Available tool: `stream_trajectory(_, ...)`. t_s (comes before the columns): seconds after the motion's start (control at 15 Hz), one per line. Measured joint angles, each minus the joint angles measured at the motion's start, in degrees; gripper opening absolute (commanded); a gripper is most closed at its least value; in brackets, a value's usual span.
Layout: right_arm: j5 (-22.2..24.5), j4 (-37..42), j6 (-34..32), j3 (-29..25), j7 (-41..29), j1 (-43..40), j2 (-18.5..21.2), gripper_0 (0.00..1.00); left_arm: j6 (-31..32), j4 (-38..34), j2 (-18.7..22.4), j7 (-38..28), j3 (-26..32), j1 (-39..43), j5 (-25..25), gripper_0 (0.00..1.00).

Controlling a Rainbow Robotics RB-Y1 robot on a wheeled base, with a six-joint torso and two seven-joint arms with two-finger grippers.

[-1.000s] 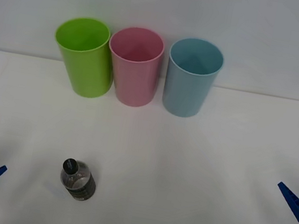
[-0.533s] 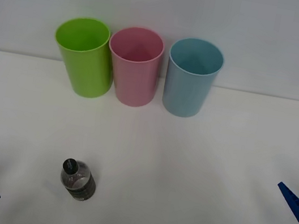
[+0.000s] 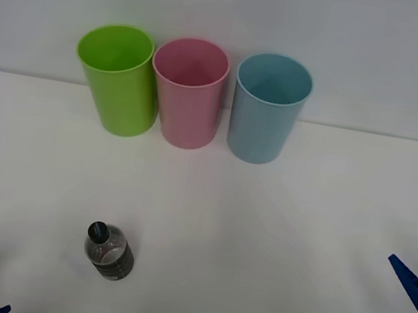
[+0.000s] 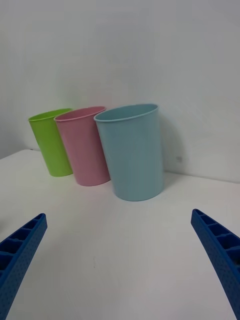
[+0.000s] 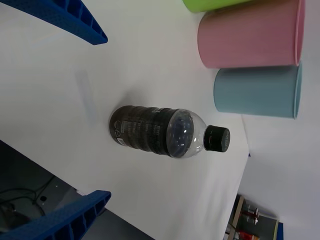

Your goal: Grasp the object on the table and drop it into the matching bin: aluminum can to the light blue bin, PET bottle to the pink bin.

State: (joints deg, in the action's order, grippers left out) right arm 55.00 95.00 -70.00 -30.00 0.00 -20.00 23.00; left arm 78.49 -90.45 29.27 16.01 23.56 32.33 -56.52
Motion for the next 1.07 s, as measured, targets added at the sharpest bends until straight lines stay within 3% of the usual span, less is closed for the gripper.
stream_trajectory(0.8,0.0,0.0,0.0,0.0,0.0,0.0,0.0,1.00,-0.1,11.4,-0.1,3.6,-8.8,-10.8,-0.1,1.00)
stream_trajectory(1.07,0.0,0.0,0.0,0.0,0.0,0.0,0.0,1.00,-0.3,13.1,-2.1,4.4,-9.9,-13.8,-2.2,1.00)
